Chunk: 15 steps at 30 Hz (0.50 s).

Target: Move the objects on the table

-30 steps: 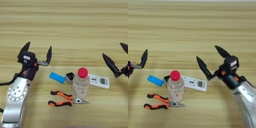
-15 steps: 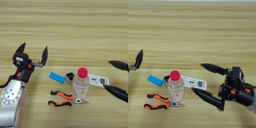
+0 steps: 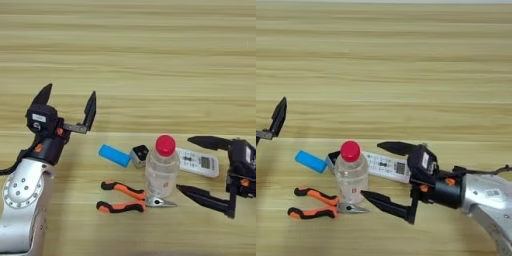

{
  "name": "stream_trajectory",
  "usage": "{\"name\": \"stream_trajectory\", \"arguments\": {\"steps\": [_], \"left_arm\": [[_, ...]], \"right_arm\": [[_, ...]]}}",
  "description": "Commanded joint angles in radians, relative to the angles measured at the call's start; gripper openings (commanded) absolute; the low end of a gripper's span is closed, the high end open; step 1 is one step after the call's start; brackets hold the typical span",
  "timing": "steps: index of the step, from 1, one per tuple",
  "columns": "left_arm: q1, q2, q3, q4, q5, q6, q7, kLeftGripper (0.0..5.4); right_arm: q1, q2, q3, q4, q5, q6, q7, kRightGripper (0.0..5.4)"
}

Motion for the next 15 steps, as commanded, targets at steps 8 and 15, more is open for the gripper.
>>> {"name": "stream_trajectory", "arguments": {"steps": [8, 15], "left_arm": [[-0.005, -0.006, -0.009, 0.009, -0.01, -0.022, -0.015, 5.38], [-0.005, -0.01, -0.01, 0.019, -0.013, -0.036, -0.023, 5.38]], "right_arm": [[-0.066, 0.057, 0.088, 0.036, -0.107, -0.023, -0.042, 5.4], [-0.118, 0.105, 0.147, 0.064, -0.157, -0.009, -0.079, 5.4]]}}
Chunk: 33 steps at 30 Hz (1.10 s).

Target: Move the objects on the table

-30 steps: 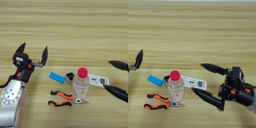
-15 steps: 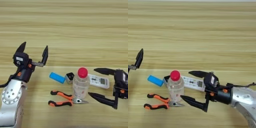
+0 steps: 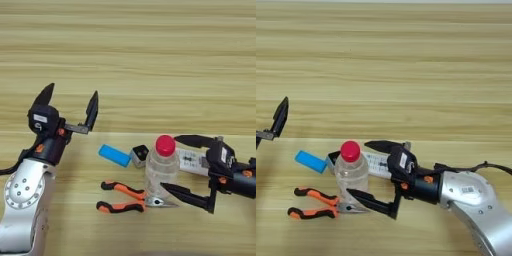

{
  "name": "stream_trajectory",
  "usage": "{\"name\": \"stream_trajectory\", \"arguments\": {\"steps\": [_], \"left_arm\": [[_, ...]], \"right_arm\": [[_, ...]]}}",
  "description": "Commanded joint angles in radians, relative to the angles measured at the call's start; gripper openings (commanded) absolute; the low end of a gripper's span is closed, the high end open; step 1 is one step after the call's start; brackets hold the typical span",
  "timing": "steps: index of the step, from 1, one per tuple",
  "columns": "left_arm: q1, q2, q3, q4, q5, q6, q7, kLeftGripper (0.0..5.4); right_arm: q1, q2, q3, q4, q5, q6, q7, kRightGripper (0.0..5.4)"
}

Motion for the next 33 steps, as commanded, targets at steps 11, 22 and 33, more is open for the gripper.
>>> {"name": "stream_trajectory", "arguments": {"steps": [11, 22, 33], "left_arm": [[-0.01, -0.01, -0.008, 0.032, -0.002, -0.02, -0.012, 5.4], [-0.022, -0.008, -0.008, 0.066, 0.004, -0.038, -0.015, 5.4], [-0.016, -0.009, -0.016, 0.065, 0.015, -0.054, -0.013, 5.4]], "right_arm": [[-0.066, 0.056, 0.081, 0.05, -0.059, 0.018, -0.039, 4.46], [-0.065, 0.073, 0.076, 0.063, -0.05, 0.01, -0.04, 3.45], [-0.07, 0.081, 0.04, 0.018, -0.014, 0.037, -0.054, 3.23]]}}
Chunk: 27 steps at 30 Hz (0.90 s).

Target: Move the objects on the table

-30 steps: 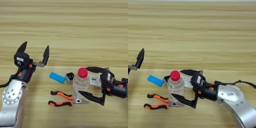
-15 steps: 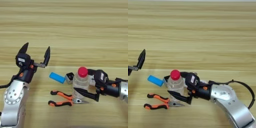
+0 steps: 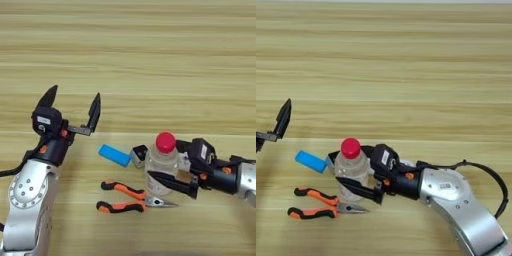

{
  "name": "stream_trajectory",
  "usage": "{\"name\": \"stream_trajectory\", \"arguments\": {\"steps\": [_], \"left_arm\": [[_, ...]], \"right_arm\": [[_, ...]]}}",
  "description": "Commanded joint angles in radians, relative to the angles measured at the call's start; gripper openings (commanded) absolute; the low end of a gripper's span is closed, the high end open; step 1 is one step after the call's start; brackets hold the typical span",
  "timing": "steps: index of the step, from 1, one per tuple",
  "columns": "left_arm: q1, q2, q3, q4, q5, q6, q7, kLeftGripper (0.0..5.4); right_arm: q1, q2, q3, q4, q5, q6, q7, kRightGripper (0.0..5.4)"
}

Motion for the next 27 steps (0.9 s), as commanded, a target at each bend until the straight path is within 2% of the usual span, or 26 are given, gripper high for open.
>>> {"name": "stream_trajectory", "arguments": {"steps": [1, 5, 9, 16, 19, 24, 27], "left_arm": [[-0.007, 0.003, -0.009, 0.008, 0.017, -0.013, 0.0, 5.4], [-0.005, 0.006, -0.018, 0.015, 0.03, -0.029, -0.004, 5.4], [-0.003, 0.025, -0.032, 0.001, 0.008, -0.007, -0.036, 5.4], [0.006, 0.097, -0.05, -0.071, -0.099, 0.062, -0.166, 5.4], [0.03, 0.149, -0.077, -0.118, -0.124, 0.09, -0.237, 5.4], [0.067, 0.232, -0.084, -0.212, -0.251, 0.18, -0.354, 5.4], [0.099, 0.302, -0.088, -0.265, -0.321, 0.226, -0.443, 5.4]], "right_arm": [[-0.024, 0.005, -0.033, -0.041, 0.033, 0.024, -0.012, 3.23], [-0.039, 0.007, -0.049, -0.059, 0.05, 0.045, -0.013, 3.23], [-0.054, 0.005, -0.061, -0.071, 0.065, 0.062, -0.015, 3.23], [-0.104, -0.017, -0.101, -0.076, 0.084, 0.102, -0.014, 3.23], [-0.134, -0.03, -0.13, -0.08, 0.103, 0.128, -0.012, 3.23], [-0.16, -0.051, -0.154, -0.083, 0.115, 0.144, -0.001, 3.23], [-0.167, -0.061, -0.16, -0.084, 0.12, 0.15, 0.009, 3.23]]}}
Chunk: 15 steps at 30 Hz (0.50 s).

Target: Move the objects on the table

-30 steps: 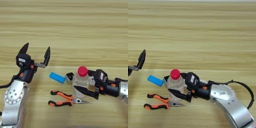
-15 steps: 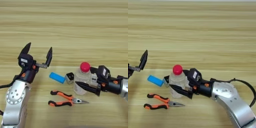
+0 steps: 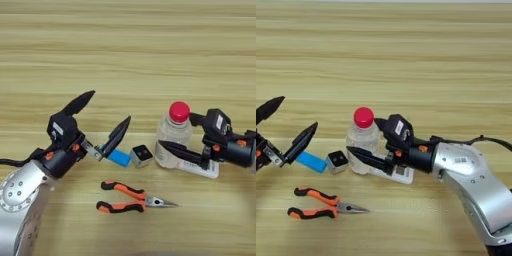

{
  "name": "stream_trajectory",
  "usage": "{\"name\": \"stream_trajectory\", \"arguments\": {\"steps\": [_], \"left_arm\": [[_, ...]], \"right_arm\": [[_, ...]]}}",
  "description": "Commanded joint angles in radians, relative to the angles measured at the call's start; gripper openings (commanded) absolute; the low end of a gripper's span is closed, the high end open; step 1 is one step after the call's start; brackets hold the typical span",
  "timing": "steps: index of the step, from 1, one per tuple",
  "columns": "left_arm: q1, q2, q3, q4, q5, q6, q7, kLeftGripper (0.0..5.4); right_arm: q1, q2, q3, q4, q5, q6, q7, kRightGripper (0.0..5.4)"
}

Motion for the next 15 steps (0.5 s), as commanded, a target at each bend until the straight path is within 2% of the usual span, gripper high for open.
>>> {"name": "stream_trajectory", "arguments": {"steps": [1, 4, 7, 12, 15], "left_arm": [[0.048, 0.109, -0.012, -0.088, -0.094, 0.075, -0.123, 5.4], [0.06, 0.149, -0.049, -0.114, -0.108, 0.102, -0.184, 5.4], [0.028, 0.155, -0.11, -0.087, -0.063, 0.103, -0.208, 5.4], [-0.063, 0.12, -0.208, -0.009, 0.011, 0.096, -0.215, 5.4], [-0.1, 0.1, -0.243, 0.049, 0.043, 0.082, -0.216, 5.4]], "right_arm": [[-0.037, -0.021, -0.025, -0.026, 0.026, 0.014, 0.017, 3.23], [-0.042, -0.025, -0.029, -0.029, 0.033, 0.022, 0.021, 3.23], [-0.051, -0.024, -0.033, -0.043, 0.053, 0.039, 0.019, 3.23], [-0.071, -0.027, -0.046, -0.072, 0.091, 0.078, 0.016, 3.23], [-0.083, -0.031, -0.059, -0.104, 0.124, 0.106, 0.012, 3.22]]}}
